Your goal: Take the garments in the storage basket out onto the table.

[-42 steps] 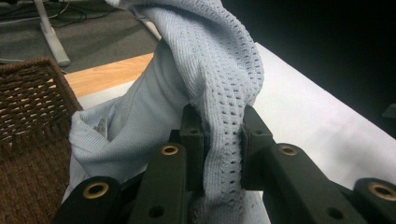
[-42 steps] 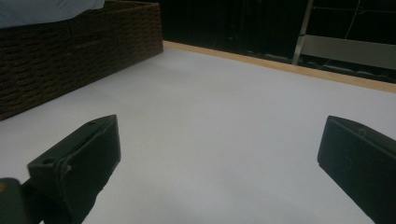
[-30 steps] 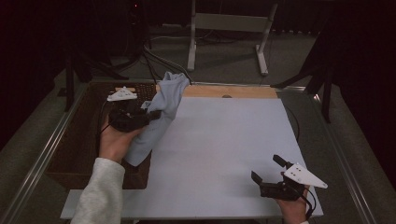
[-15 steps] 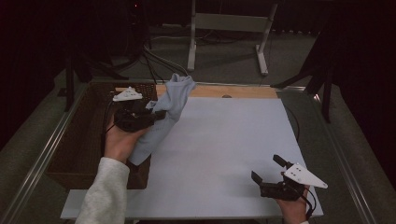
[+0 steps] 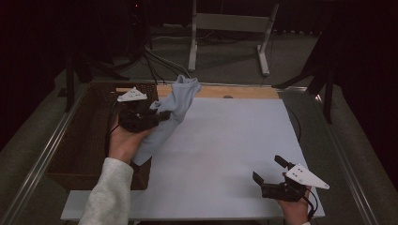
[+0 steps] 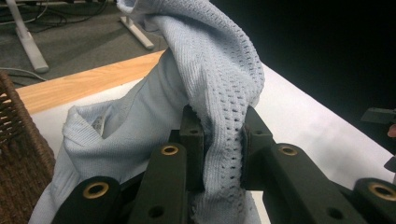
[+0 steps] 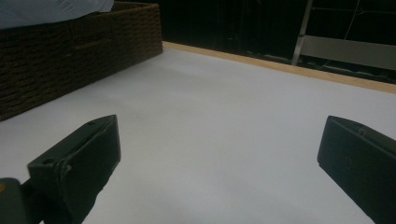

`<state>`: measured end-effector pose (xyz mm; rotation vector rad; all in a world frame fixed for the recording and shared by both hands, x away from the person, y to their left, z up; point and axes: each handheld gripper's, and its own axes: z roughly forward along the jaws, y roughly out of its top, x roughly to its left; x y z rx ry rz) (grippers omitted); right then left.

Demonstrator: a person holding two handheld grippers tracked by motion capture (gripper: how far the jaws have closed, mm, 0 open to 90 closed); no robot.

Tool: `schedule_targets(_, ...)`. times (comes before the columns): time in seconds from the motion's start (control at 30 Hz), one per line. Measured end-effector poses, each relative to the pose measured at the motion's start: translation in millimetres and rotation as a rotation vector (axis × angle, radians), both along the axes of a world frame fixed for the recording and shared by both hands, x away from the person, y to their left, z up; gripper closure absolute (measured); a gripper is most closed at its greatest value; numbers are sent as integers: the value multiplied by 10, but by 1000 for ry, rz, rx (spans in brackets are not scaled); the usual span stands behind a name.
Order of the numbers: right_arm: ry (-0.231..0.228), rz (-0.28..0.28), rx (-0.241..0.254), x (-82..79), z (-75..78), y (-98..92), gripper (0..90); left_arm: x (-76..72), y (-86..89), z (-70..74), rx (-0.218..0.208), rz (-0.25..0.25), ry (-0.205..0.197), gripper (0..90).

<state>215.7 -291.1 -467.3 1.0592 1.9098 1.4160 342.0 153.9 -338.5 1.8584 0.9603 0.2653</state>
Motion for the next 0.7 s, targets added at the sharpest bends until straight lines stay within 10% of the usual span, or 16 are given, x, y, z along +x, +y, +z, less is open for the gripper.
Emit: schedule_targets(0.7, 1, 2, 1, 1, -1, 3, 0, 24, -159, 1, -18, -26, -4, 762)
